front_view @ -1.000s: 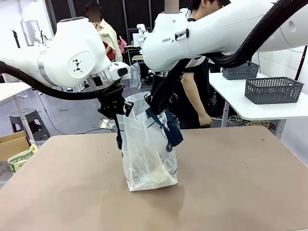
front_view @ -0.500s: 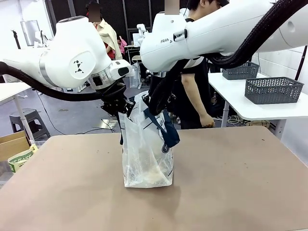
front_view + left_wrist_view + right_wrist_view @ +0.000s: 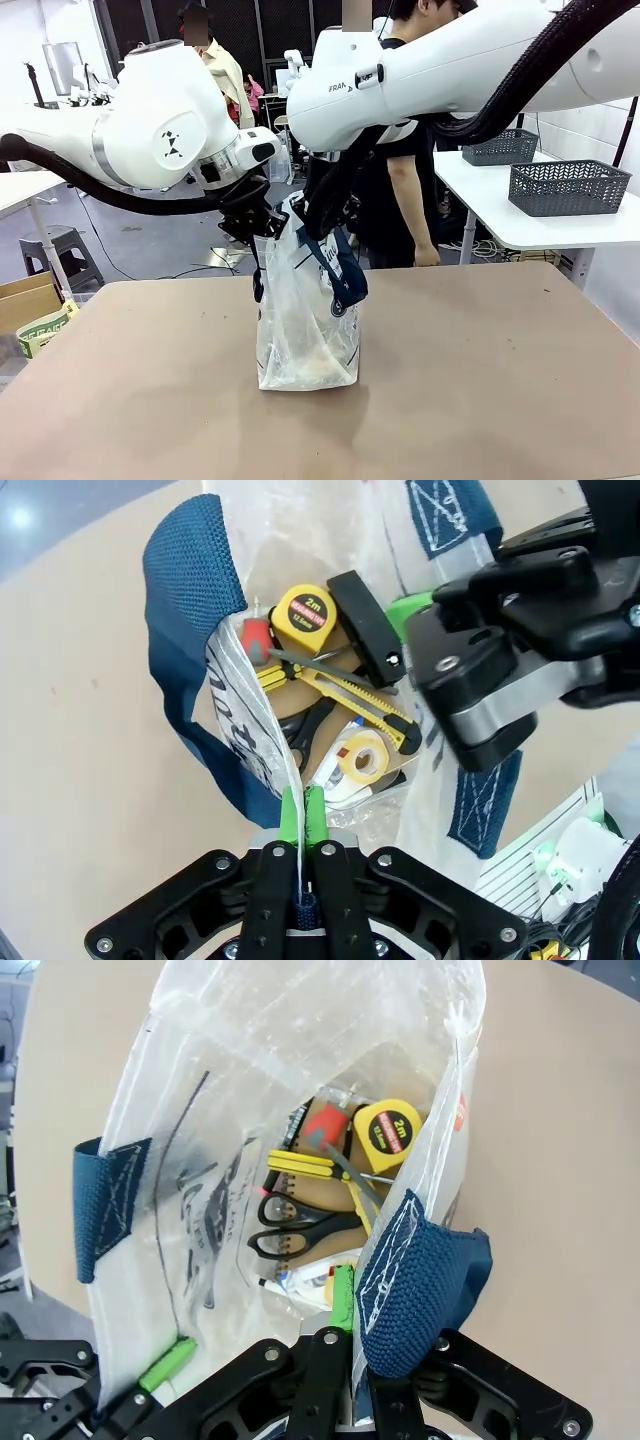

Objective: Transfer purchased items from the store into the shopping bag.
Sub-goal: Move the Reusable shopping bag to the right side of the table.

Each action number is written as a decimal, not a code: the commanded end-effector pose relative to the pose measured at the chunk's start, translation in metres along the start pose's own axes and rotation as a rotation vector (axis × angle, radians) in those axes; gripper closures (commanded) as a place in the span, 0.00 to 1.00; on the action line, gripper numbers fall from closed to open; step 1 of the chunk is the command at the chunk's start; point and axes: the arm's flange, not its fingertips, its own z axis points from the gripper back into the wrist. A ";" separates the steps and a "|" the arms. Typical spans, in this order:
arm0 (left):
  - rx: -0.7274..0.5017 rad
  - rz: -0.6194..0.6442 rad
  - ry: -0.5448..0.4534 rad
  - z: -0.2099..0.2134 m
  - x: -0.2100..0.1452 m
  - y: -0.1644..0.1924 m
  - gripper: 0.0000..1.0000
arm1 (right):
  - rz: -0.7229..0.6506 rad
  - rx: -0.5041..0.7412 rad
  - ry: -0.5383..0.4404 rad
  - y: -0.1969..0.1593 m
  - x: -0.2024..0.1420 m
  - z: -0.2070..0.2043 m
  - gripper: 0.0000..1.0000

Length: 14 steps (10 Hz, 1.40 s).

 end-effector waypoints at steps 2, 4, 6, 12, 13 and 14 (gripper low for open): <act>-0.040 -0.018 -0.017 -0.005 0.006 -0.001 1.00 | 0.018 -0.001 -0.032 0.004 0.009 -0.002 1.00; -0.042 -0.008 -0.018 -0.006 0.006 -0.002 1.00 | 0.017 0.008 -0.035 0.005 0.011 -0.001 1.00; -0.051 -0.003 -0.002 -0.007 0.007 -0.002 0.81 | 0.022 0.012 -0.034 0.007 0.012 -0.001 1.00; -0.185 0.053 -0.054 0.002 -0.001 -0.005 0.00 | 0.017 0.024 -0.036 0.008 0.015 -0.004 1.00; -0.208 0.077 -0.063 0.006 -0.004 -0.003 0.00 | 0.014 0.022 -0.035 0.007 0.015 -0.004 1.00; -0.239 0.094 -0.074 0.011 -0.007 -0.001 0.00 | 0.012 0.021 -0.033 0.007 0.016 -0.005 1.00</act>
